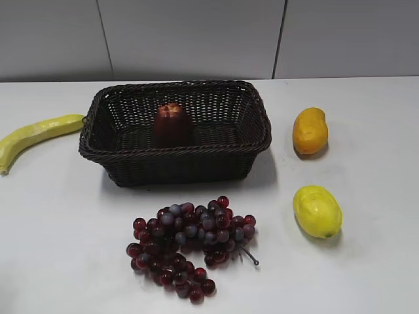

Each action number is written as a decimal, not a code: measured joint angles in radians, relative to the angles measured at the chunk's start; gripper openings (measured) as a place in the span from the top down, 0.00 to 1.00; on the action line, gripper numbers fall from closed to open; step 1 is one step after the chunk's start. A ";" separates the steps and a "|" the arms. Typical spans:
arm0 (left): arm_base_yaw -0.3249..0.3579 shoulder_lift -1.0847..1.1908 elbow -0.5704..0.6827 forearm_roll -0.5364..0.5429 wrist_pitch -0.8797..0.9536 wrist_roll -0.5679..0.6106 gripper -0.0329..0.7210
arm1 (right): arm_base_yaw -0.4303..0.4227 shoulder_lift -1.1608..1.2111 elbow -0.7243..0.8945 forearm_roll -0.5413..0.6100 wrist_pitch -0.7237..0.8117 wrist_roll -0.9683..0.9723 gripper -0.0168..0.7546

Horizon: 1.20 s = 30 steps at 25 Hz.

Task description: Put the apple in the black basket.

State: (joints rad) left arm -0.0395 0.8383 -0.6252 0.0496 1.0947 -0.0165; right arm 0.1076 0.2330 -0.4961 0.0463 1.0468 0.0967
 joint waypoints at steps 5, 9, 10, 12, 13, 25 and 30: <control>0.000 -0.253 0.090 -0.099 -0.005 0.053 0.20 | 0.000 0.000 0.000 0.000 0.000 0.000 0.24; 0.000 -0.434 0.123 -0.115 -0.009 0.062 0.20 | 0.000 0.000 0.000 0.000 0.000 0.000 0.24; 0.000 -0.467 0.133 -0.113 -0.011 0.063 0.20 | 0.000 0.000 0.000 0.000 0.000 0.000 0.24; 0.000 -0.540 0.145 -0.113 -0.025 0.063 0.20 | 0.000 0.000 0.000 0.000 0.000 0.000 0.24; 0.000 -0.571 0.147 -0.112 -0.032 0.063 0.20 | 0.000 0.000 0.000 0.000 0.000 0.000 0.24; 0.000 -0.800 0.152 -0.096 -0.043 0.064 0.20 | 0.000 0.000 0.000 0.000 0.000 0.000 0.24; 0.000 -0.821 0.154 -0.094 -0.041 0.064 0.20 | 0.000 0.000 0.000 0.000 0.000 0.000 0.24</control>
State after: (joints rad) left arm -0.0395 0.0178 -0.4716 -0.0440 1.0540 0.0477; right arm 0.1076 0.2330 -0.4961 0.0463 1.0468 0.0967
